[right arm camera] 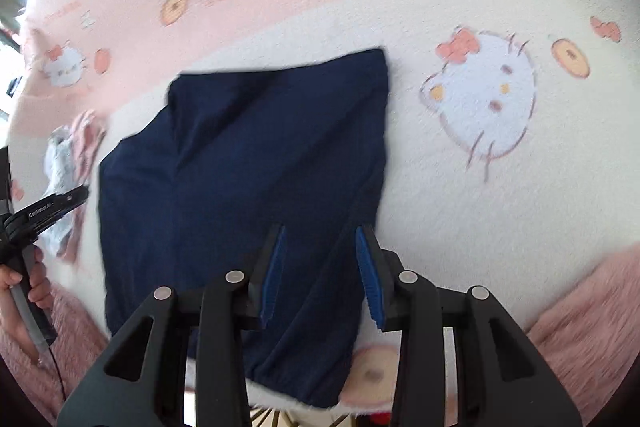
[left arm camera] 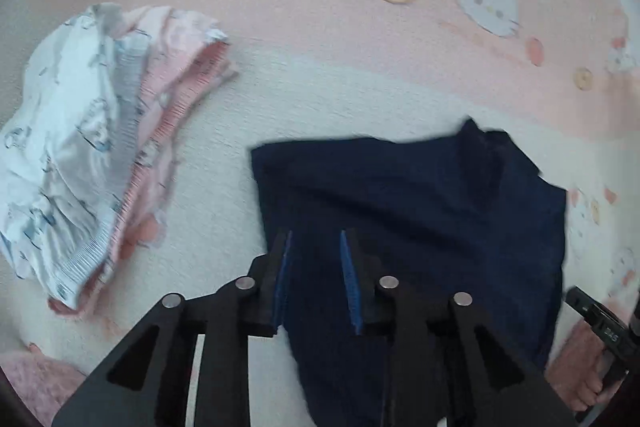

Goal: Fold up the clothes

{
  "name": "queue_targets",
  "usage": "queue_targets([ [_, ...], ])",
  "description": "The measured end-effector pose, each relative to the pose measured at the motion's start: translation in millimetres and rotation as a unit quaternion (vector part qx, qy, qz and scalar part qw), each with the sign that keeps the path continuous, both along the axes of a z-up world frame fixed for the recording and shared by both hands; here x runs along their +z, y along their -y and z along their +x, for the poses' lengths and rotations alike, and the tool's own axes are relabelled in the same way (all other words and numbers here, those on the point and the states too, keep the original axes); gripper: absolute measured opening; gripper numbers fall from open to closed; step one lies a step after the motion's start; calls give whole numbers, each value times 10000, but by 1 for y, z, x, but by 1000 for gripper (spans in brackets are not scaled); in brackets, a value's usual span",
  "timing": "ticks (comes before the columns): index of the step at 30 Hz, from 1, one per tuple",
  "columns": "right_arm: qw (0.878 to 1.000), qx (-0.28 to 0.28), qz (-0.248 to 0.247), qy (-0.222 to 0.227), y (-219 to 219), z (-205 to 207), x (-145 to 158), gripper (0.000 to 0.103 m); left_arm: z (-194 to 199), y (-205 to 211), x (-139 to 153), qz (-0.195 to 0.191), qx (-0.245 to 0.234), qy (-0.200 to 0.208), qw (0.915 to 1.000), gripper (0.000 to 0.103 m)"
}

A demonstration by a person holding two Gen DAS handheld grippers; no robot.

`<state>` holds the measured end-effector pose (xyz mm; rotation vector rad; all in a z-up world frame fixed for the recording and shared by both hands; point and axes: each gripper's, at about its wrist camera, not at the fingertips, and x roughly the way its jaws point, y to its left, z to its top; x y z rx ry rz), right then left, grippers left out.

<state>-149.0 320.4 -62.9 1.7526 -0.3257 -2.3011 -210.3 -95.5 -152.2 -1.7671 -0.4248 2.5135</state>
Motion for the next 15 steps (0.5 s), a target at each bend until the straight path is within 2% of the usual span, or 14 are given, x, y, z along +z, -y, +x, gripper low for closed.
queue_targets([
  [1, 9998, 86, -1, 176, 6, 11, -5, 36, 11, -18, -5, 265, -169, 57, 9995, 30],
  [3, 9985, 217, 217, 444, 15, 25, -16, 37, 25, -56, -22, 297, -493, 284, 9979, 30],
  [4, 9980, 284, 354, 435, 18, 31, -17, 37, 32, -75, -31, 295, -655, 401, 9966, 30],
  [7, 9948, 483, 826, 344, 25, 43, -16, 37, 40, -107, -53, -95, -1050, 623, 9925, 30],
  [9, 9944, 486, 895, 283, 25, 46, -15, 37, 43, -107, -52, -303, -1023, 625, 9923, 30],
  [12, 9959, 389, 801, 144, 25, 47, -8, 37, 50, -100, -41, -247, -797, 497, 9953, 30],
  [15, 9963, 553, 655, -28, 32, 57, 4, 37, 61, -102, -37, -356, -866, 473, 9945, 30],
])
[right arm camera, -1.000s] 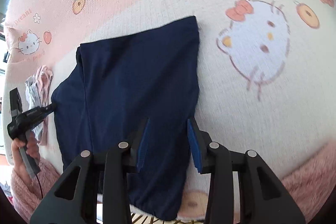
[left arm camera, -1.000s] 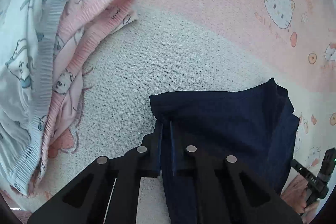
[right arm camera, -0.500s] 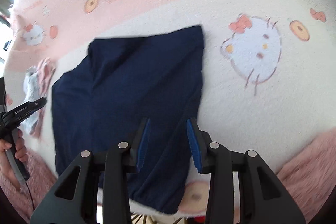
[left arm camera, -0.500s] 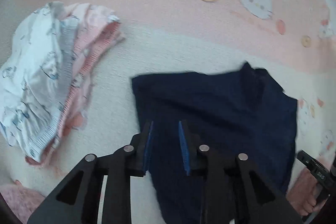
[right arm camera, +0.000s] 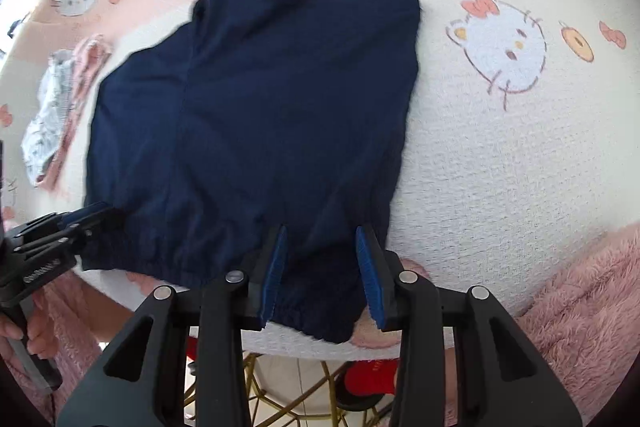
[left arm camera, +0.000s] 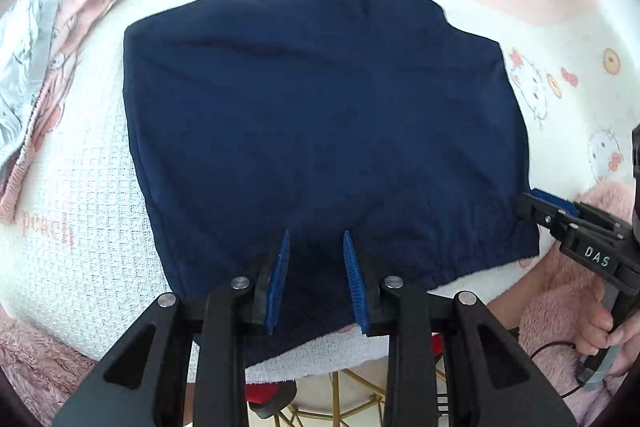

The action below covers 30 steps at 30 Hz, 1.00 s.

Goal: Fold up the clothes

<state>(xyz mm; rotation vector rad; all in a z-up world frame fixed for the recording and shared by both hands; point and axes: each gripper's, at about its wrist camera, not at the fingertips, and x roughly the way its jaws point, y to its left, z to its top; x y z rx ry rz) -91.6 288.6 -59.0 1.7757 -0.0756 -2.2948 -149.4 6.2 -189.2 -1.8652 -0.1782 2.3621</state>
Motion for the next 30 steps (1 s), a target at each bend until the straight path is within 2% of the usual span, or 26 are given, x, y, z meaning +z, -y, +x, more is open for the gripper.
queue_targets([
  [3, 9993, 70, 308, 185, 5, 11, -5, 37, 7, 8, -9, -95, 236, 265, 9993, 30],
  [4, 9986, 13, 434, 313, 4, 13, -10, 36, 10, 14, -6, 13, 329, 266, 9991, 30],
  [6, 9986, -198, 331, 349, -5, 16, -7, 36, 16, 26, 3, 258, 517, 204, 9981, 30],
  [9, 9984, -519, -100, 189, -23, 22, 10, 37, 28, 39, 21, 394, 666, -44, 9970, 30],
  [11, 9968, -631, -375, 310, -29, 26, 6, 37, 34, 43, 15, 301, 686, 125, 9971, 30],
  [14, 9941, -737, -118, 786, -4, 3, -6, 36, 40, 46, -6, 36, 676, 526, 9963, 30],
  [17, 9943, -747, -40, 763, 3, -1, -1, 36, 49, 55, 7, 159, 759, 334, 9964, 30],
  [19, 9947, -775, -337, 585, 2, 0, 10, 37, 54, 60, 17, 272, 785, 179, 9964, 30],
  [22, 9879, -896, -974, 812, -1, -2, 8, 37, 57, 57, 21, 488, 706, 99, 9963, 30],
  [24, 9833, -983, -1045, 1124, -1, -15, -3, 37, 58, 51, 20, 630, 612, 106, 9961, 30],
  [26, 9822, -972, -1052, 1217, 3, -25, -5, 37, 58, 42, 19, 830, 482, 118, 9953, 30],
  [30, 9837, -824, -1201, 1057, 16, -36, 3, 16, 55, 39, 17, 868, 346, 113, 9956, 30],
])
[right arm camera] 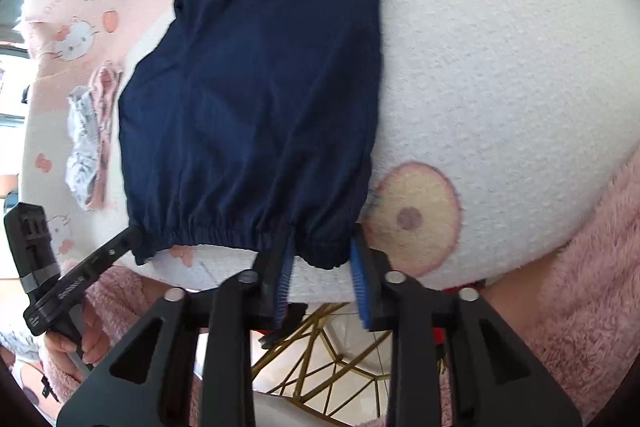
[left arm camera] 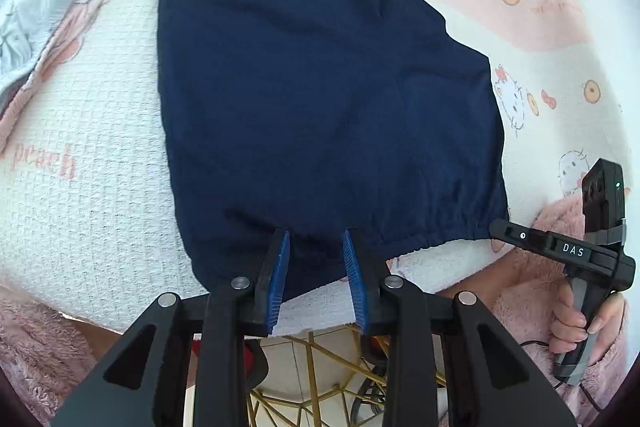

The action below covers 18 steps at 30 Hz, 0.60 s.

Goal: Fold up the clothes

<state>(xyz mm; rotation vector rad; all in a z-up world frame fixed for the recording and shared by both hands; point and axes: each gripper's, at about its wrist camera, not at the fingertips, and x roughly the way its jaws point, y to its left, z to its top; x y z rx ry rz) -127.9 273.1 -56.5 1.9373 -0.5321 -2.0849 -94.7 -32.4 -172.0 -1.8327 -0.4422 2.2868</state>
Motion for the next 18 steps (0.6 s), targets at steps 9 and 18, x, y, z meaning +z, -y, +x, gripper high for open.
queue_targets([
  [9, 9922, 764, -65, -987, 54, -51, 36, 18, -9, 11, -1, 390, 109, -61, 9992, 30],
  [18, 9820, 1426, -604, -1084, 102, -29, 19, 17, -35, -43, -8, 256, -510, -402, 9976, 30],
])
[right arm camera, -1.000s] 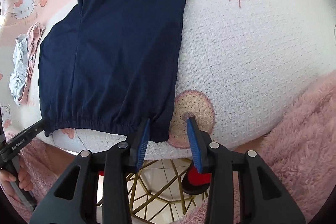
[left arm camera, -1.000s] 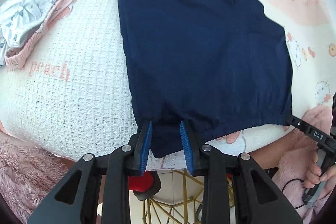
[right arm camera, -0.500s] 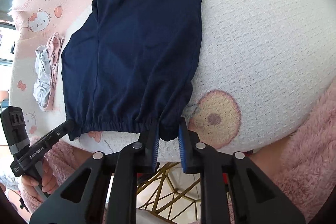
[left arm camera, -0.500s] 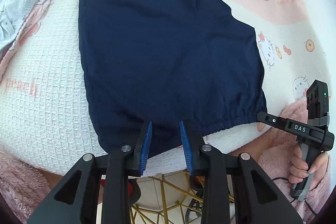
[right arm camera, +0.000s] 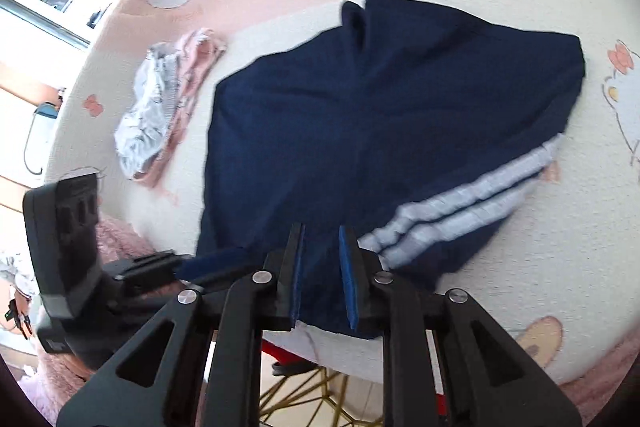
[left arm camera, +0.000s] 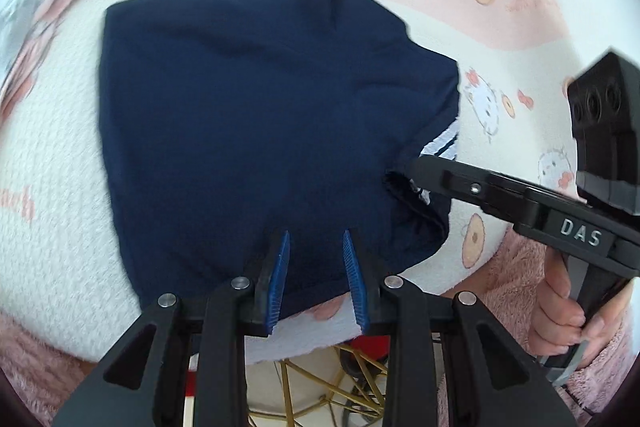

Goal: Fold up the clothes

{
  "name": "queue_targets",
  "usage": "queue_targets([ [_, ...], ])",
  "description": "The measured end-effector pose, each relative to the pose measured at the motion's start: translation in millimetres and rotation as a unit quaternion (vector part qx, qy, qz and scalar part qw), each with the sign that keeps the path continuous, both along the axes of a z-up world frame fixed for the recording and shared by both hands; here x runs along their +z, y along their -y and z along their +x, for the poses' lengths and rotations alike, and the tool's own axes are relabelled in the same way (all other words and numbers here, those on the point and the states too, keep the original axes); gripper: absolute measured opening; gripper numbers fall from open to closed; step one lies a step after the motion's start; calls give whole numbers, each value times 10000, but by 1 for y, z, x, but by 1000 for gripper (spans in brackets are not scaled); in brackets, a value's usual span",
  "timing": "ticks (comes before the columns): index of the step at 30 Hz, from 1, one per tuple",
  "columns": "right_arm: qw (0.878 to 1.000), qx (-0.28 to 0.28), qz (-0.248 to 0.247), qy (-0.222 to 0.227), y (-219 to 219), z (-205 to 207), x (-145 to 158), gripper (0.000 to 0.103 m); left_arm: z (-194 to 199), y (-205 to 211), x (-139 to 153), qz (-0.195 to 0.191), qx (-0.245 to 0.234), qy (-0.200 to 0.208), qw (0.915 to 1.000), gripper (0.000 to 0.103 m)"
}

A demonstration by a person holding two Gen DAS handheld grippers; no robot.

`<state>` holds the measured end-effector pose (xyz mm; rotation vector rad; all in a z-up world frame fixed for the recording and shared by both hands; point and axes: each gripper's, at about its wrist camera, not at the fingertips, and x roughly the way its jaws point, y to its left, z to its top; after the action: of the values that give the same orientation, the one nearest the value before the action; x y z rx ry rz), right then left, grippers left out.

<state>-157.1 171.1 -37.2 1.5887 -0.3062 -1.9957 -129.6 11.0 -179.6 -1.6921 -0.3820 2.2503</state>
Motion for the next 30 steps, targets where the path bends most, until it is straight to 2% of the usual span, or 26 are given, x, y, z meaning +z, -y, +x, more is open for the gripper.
queue_targets([
  [3, 9994, -113, -311, 100, -46, 31, 10, 17, -8, -29, -8, -205, -479, -7, 9986, 30],
  [5, 9992, -309, -227, 146, -66, 39, 16, 18, -9, -46, -21, -567, -749, 146, 9955, 30],
  [7, 9974, -672, -216, 145, -87, 46, 23, 18, -5, -56, -21, -902, -945, -7, 9914, 29],
  [8, 9963, -830, -161, 148, -95, 49, 22, 19, -5, -55, -20, -884, -938, -15, 9917, 29],
  [11, 9943, -1016, 269, 189, -120, 64, 23, 34, -5, -48, -19, -742, -866, -1, 9935, 29],
  [12, 9944, -953, 423, 178, -121, 70, 21, 36, -5, -46, -19, -695, -842, 4, 9940, 29],
  [16, 9965, -371, 737, -127, -89, 80, 19, 39, -8, -10, -10, 64, -223, 175, 9996, 29],
  [20, 9902, 39, 1235, -649, -47, 74, 11, 41, -9, 18, -5, 663, 222, 221, 9973, 29],
  [21, 9875, 19, 1469, -567, -48, 73, 5, 41, -9, 21, -6, 692, 270, 212, 9970, 29],
  [24, 9855, -135, 1681, -178, -59, 75, -9, 40, -14, 23, -8, 899, 317, 268, 9951, 30],
  [25, 9866, -197, 1612, -136, -64, 77, -8, 40, -18, 20, -7, 927, 259, 252, 9950, 30],
  [28, 9907, -387, 1292, -171, -81, 87, 6, 40, -32, 5, -2, 1014, 19, 185, 9947, 30],
  [30, 9899, -489, 1311, -223, -90, 91, 10, 40, -42, -12, -1, 1002, -241, 220, 9944, 30],
])
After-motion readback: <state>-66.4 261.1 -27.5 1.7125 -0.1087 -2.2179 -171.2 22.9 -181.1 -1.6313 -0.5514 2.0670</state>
